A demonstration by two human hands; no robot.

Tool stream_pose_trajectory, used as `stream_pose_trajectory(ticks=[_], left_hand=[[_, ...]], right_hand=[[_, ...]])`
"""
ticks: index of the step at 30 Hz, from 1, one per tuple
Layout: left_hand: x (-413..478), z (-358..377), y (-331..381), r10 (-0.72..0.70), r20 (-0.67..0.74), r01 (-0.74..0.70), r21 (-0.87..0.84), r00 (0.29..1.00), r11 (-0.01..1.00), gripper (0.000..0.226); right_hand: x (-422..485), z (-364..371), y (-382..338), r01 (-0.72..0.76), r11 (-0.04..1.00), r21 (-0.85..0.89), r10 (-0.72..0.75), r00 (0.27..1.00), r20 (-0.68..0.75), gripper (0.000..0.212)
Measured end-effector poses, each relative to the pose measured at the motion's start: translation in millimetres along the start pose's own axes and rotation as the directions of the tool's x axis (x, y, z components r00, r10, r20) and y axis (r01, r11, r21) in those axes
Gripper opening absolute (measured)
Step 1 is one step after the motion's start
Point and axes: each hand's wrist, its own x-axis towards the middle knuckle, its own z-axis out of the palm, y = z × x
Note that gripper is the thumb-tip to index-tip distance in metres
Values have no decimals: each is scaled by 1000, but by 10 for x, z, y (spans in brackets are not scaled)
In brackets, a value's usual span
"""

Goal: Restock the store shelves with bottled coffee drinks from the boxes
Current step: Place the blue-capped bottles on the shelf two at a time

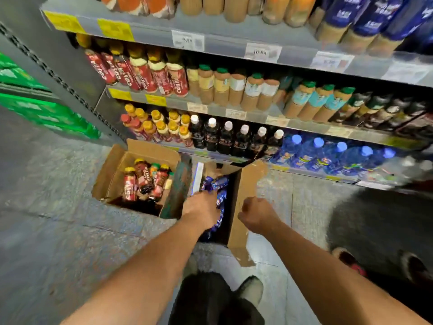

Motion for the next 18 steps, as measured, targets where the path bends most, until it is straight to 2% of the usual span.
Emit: stream_pose_trajectory(ticks=[5, 8, 11, 15, 18], left_hand=[[451, 619, -291, 7, 61, -1, -87, 998, 996, 33], [739, 1067, -505, 1, 139, 19, -144, 990, 989, 33], [1020, 1568, -674, -9, 183, 44, -182, 983, 982, 30], [1365, 2289, -777, -2, 205, 33, -147, 979, 989, 24], [1624, 2771, -826, -6, 192, 22, -78, 981, 997, 26]], right_hand=[[484, 661, 60, -149, 973, 174, 139, 988, 69, 22], [797, 1096, 93, -171, 970, 176, 154, 982, 106, 24], [1132, 1498, 156, -149, 975, 168, 123, 980, 157, 19], [1627, 1910, 269, -5, 996, 93, -18, 969, 245, 5], [2121, 2327, 449, 123, 992, -13, -117, 969, 216, 44]])
